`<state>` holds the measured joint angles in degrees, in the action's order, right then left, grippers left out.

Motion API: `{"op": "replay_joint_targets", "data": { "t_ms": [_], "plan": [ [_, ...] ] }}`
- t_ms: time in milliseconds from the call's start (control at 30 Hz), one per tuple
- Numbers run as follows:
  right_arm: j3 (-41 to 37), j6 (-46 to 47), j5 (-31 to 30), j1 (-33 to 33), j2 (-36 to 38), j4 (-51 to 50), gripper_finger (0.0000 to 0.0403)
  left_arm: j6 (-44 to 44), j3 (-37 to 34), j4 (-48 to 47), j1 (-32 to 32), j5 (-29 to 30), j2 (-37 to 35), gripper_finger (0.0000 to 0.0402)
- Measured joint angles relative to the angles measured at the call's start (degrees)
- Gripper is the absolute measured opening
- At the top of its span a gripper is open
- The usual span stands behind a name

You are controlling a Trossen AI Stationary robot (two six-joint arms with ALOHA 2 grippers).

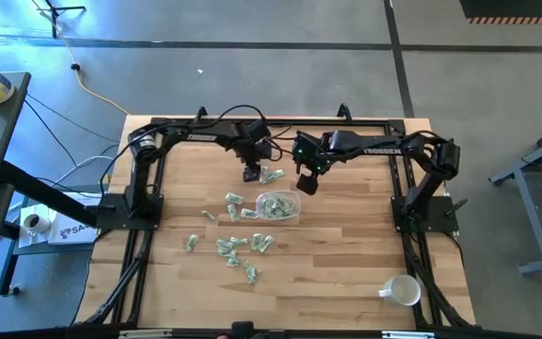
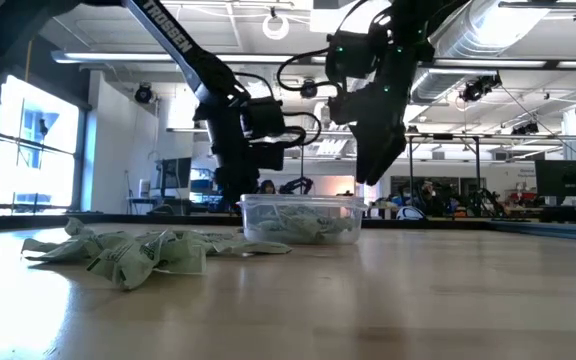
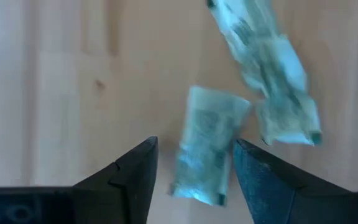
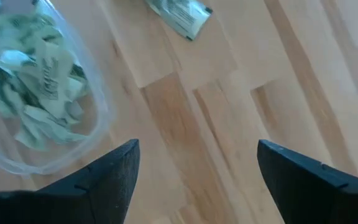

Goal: Pick and place Stevia / Truvia into bins
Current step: Put the stevia packet into the transparent container

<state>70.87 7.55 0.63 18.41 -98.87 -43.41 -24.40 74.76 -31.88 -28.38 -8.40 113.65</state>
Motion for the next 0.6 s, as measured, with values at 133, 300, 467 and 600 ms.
{"op": "replay_joint_targets", "data": {
  "t_ms": [133,300,467,600],
  "plan": [
    [0.0,-1.9,-1.6,0.1,0.0,-0.5,0.0314,-1.5,-1.6,1.7,0.7,2.0,-0.3,0.0222],
    [0.0,-2.8,-1.7,1.2,0.0,-0.5,0.0314,-2.5,-3.1,3.9,1.1,3.9,-0.5,0.0191],
    [0.0,-3.1,-0.9,2.3,0.0,-0.5,0.0314,-2.4,-3.1,4.0,1.1,4.2,-0.4,0.014],
    [0.0,-3.1,-0.7,2.7,0.0,-0.5,0.0314,-2.4,-3.1,4.7,1.2,5.5,-0.3,0.0097]
  ]
}}
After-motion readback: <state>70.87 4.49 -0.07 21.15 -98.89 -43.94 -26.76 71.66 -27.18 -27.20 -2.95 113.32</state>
